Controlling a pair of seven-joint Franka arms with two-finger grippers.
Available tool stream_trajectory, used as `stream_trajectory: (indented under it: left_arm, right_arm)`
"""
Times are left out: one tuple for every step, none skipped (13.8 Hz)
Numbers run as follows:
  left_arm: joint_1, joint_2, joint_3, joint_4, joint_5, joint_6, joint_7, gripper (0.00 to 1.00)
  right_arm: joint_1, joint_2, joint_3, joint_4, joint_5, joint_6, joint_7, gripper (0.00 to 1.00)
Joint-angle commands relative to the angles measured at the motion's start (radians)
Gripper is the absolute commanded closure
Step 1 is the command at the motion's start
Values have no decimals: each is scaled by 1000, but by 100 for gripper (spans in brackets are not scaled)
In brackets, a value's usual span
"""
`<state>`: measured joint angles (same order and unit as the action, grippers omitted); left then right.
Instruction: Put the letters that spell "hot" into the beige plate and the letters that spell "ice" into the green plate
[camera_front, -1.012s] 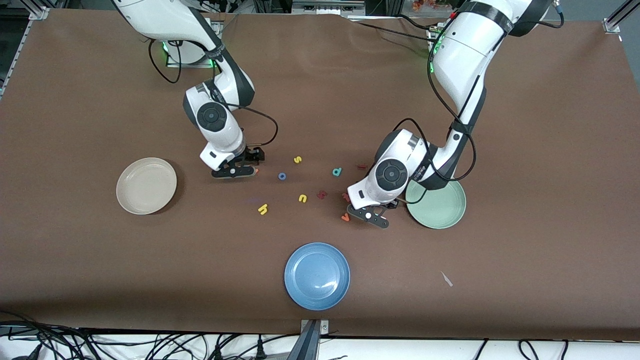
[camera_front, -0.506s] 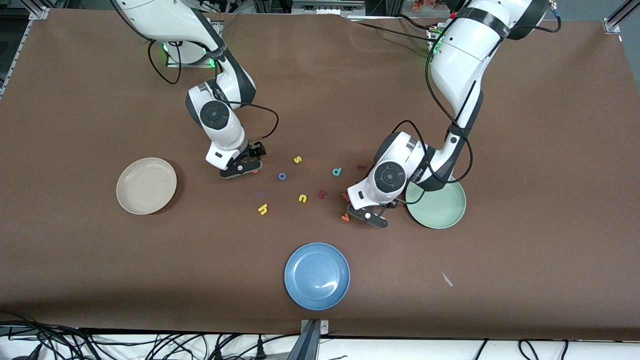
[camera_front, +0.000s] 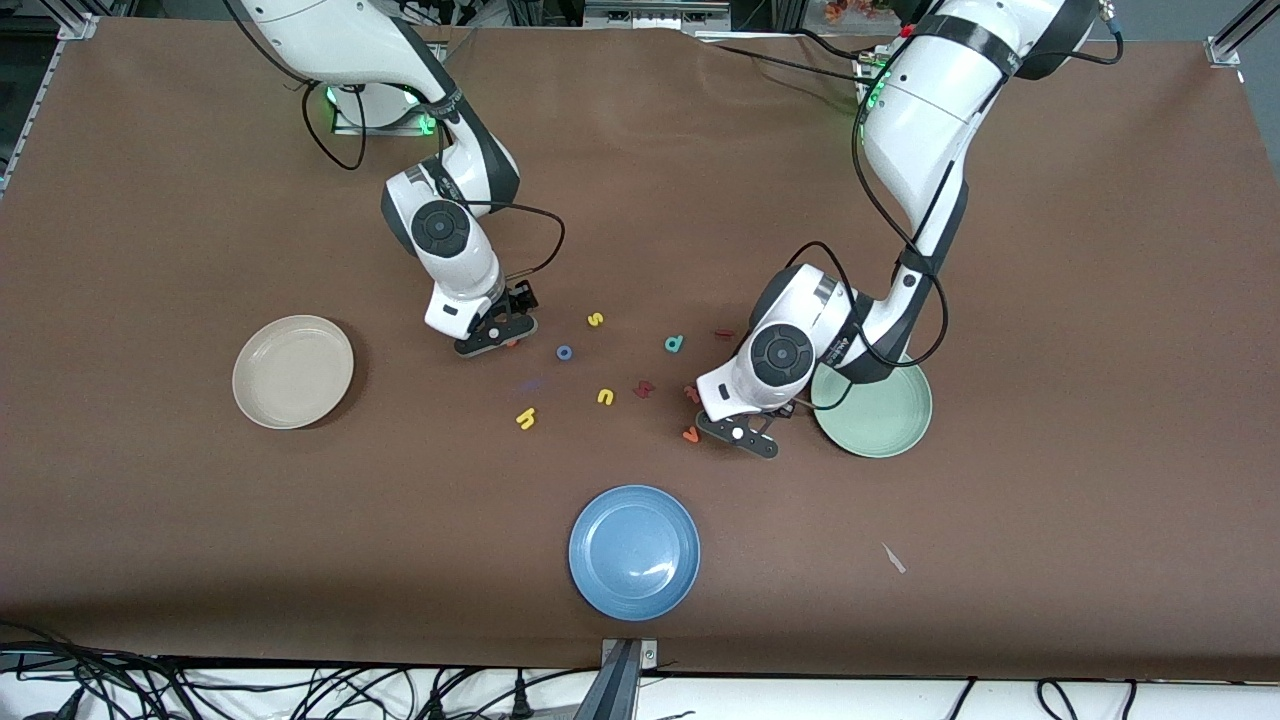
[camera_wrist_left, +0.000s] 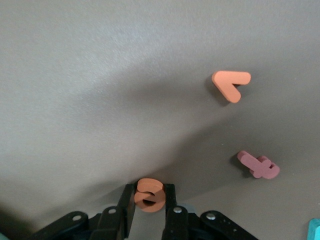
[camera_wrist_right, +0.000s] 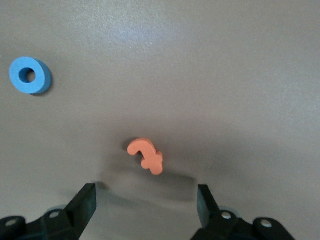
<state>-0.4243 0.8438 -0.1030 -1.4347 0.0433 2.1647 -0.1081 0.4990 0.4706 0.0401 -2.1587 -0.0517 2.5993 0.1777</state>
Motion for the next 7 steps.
stream_trajectory:
  left_arm:
    - [33,-67,2,7,20,-95,75,99]
    - [56,-83,3,7,18,-123,127,99]
    - [91,-94,2,7,18,-147,190,99]
    - [122,-97,2,5,18,-158,261,99]
    - [148,-97,2,4,18,-164,319,99]
    - [177,-98,2,2,18,-181,373,99]
    - [205,-97,2,-1,18,-199,422,98]
  right_arm:
    - [4,40,0,51,-13,5,-29,19]
    - [3,49,0,62,-13,5,-29,19]
    - [3,54,0,71,-13,5,-30,20]
    - [3,54,0,72,-13,5,-30,22]
    - [3,54,0,72,-13,5,-29,23]
    - [3,54,0,72,-11,4,-29,27]
    - [3,54,0,72,-11,2,-30,28]
